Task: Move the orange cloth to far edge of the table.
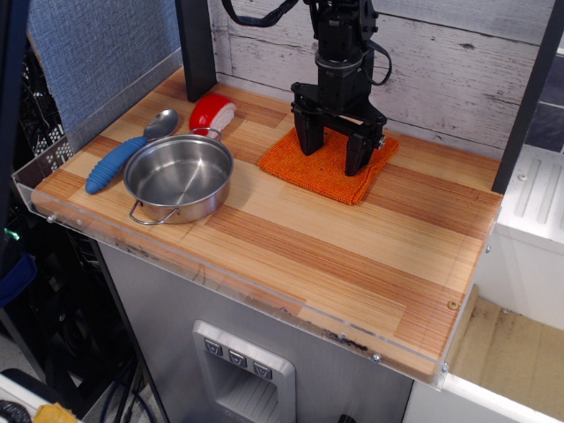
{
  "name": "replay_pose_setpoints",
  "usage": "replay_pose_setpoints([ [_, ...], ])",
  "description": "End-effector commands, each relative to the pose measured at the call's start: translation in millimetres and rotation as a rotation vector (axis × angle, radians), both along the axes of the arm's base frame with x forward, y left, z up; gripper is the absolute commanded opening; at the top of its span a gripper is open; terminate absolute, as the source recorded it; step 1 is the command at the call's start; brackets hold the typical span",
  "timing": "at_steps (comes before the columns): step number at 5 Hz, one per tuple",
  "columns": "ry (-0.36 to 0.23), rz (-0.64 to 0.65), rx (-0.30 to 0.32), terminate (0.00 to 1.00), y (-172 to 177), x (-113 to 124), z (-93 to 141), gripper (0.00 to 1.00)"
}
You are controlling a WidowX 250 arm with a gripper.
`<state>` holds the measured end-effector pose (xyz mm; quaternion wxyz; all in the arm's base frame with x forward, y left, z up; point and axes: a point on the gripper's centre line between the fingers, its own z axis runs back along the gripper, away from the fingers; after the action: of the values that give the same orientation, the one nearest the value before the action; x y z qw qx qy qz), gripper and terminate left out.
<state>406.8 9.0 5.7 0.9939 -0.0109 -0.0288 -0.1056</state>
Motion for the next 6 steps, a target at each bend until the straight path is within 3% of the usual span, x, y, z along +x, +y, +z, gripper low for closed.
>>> replay_pose_setpoints([
  [1, 0.073, -0.072, 0.002, 0.0, -24.6, -23.4, -11.2, 1.0],
  [4, 0.201, -0.232, -0.02, 0.0, -82.2, -85.7, -27.1, 1.0],
  [6, 0.248, -0.304, 0.024, 0.0, -86.4, -125.8, -30.6, 1.0],
])
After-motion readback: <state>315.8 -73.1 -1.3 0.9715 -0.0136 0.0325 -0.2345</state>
